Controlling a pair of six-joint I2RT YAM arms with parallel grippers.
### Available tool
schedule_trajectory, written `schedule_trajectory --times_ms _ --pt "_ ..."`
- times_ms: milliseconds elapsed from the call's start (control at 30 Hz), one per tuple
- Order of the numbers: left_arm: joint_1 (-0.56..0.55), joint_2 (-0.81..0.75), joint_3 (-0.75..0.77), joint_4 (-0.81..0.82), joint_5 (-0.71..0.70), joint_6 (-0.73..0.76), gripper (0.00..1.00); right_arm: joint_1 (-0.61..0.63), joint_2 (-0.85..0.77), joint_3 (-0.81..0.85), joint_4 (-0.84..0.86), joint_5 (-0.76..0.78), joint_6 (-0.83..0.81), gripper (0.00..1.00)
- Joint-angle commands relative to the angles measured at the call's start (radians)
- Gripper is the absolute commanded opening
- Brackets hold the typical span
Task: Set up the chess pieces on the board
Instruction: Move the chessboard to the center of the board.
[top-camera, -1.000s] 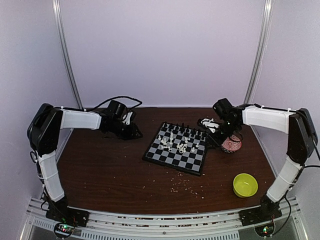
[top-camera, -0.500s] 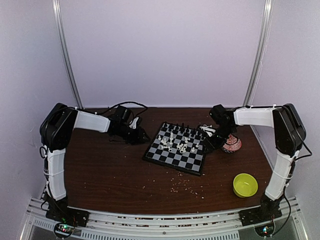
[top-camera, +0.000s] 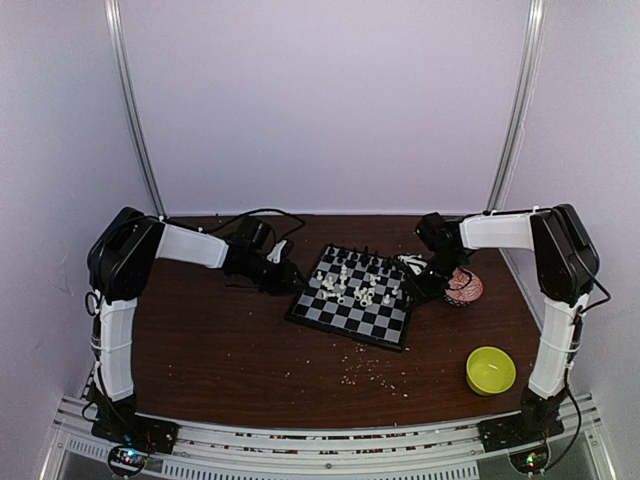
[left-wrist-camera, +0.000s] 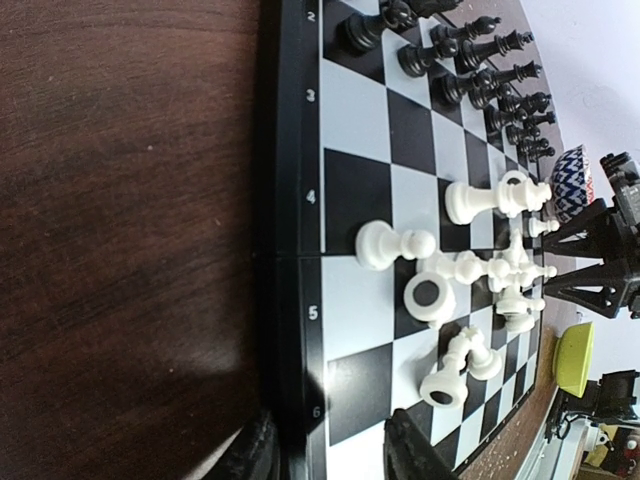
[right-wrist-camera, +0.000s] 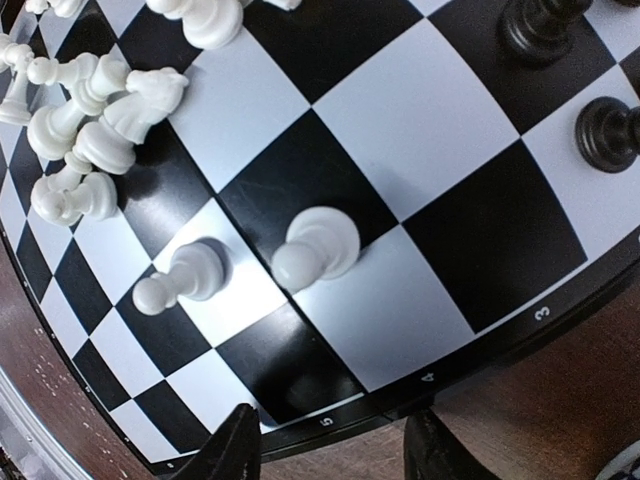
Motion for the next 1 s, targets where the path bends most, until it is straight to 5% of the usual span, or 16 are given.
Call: schedule_trajectory --times_ms 0,500,967 --pt "-0.020 0.007 0.019 0.013 0.050 0.020 0.36 -0.005 0.036 0.029 -0.018 -0.032 0.006 0.47" --pt "-0.078 -0.056 -0.066 -0.006 0.053 0.029 0.32 0.024 0.095 0.084 -0.045 -0.087 -0.026 0.47" --pt "-0.126 -0.260 -0.315 -0.006 -0.030 0.033 0.31 0.116 0.077 0.069 -0.048 -0.112 -0.046 0.46"
